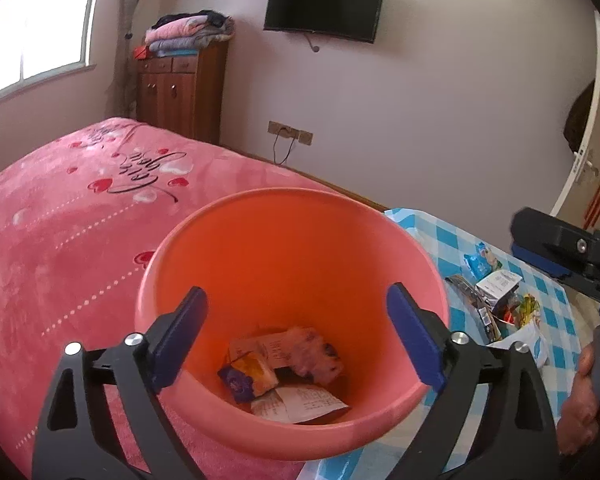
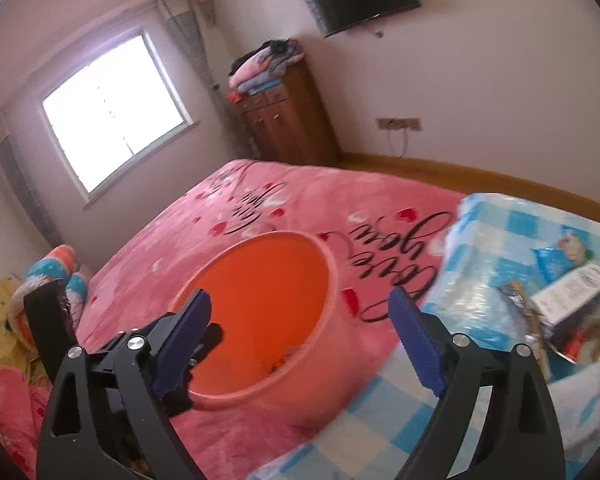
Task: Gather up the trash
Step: 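Carry the tissue pack and bottle over the orange bucket and open both grippers, then move both open tools back over the trash on the table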
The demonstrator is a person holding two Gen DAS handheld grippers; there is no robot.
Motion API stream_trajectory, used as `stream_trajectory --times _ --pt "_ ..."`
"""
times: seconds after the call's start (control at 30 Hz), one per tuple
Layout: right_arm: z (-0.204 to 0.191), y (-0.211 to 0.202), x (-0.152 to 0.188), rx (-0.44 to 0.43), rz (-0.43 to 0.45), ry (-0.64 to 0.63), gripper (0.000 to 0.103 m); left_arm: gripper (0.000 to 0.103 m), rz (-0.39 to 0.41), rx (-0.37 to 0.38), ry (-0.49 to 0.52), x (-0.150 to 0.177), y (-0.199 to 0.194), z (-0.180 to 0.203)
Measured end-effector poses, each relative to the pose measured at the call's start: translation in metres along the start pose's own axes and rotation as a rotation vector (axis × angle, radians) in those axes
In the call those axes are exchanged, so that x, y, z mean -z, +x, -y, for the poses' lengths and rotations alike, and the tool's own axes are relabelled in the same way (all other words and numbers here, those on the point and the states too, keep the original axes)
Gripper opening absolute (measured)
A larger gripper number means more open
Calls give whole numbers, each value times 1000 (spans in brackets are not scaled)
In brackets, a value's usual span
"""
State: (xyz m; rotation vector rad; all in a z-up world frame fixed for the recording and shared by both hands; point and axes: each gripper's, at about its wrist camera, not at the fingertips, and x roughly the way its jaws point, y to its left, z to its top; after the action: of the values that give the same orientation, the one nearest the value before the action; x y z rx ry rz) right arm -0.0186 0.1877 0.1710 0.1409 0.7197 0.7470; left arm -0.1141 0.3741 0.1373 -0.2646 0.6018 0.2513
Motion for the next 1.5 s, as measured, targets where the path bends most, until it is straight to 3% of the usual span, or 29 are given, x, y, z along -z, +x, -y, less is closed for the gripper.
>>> stream_trajectory --times 0.2,0.6,0.9,0.93,1.17,1.5 --pt "25 -31 20 72 50 39 92 94 44 2 34 5 -12 19" --pt "80 -86 68 192 116 138 92 94 118 87 150 14 -44 74" --pt "105 -122 105 274 149 176 92 95 69 174 207 37 -46 115" --pt "108 -125 108 283 151 180 96 95 65 186 212 40 -47 118" --pt "116 -155 131 357 187 188 98 95 39 238 250 62 -49 141" --pt "132 -176 167 444 131 203 98 95 -24 310 328 103 -41 172"
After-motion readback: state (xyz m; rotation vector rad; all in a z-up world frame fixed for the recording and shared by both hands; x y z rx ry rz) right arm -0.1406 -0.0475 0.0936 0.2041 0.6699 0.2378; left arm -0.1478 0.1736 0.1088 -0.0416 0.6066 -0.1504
